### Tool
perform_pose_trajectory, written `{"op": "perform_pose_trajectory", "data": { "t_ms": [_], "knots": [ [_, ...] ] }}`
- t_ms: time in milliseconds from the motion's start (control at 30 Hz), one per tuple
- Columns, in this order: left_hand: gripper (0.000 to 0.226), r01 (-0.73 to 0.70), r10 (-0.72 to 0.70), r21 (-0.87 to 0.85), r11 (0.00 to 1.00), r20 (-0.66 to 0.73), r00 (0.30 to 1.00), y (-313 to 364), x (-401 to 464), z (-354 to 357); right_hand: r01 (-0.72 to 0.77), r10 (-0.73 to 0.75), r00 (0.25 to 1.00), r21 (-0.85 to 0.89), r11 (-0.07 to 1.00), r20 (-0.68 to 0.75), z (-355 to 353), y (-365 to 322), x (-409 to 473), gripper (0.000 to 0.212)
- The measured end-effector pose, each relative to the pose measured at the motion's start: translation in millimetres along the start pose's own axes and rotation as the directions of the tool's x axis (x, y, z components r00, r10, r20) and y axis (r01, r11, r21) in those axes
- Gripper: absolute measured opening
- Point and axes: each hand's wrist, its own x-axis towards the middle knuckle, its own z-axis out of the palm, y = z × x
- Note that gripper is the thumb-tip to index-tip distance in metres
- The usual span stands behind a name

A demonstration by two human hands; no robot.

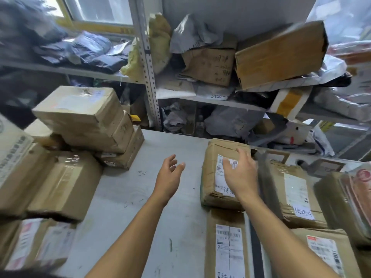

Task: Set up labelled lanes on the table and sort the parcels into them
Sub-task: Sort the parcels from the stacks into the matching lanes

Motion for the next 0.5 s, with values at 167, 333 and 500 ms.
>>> {"op": "perform_pose_trajectory", "data": {
  "t_ms": [167,333,500],
  "knots": [
    [0.037,-0.12,0.109,-0.051,0.991,-0.186,0.977,25,5,-76,0.108,-0.148,0.967,0.194,0.975,0.207,49,-90,-7,0.053],
    [0.025,-0.223,0.172,-0.096,0.97,-0.378,0.91,41,12,-158,0.099,-0.197,0.878,0.237,0.966,0.437,108,-173,-13,0.057],
    [0.029,-0.223,0.142,-0.112,0.968,-0.487,0.862,41,32,-221,0.116,-0.248,0.843,0.289,0.95,0.477,156,-236,-5,0.054]
  ]
}}
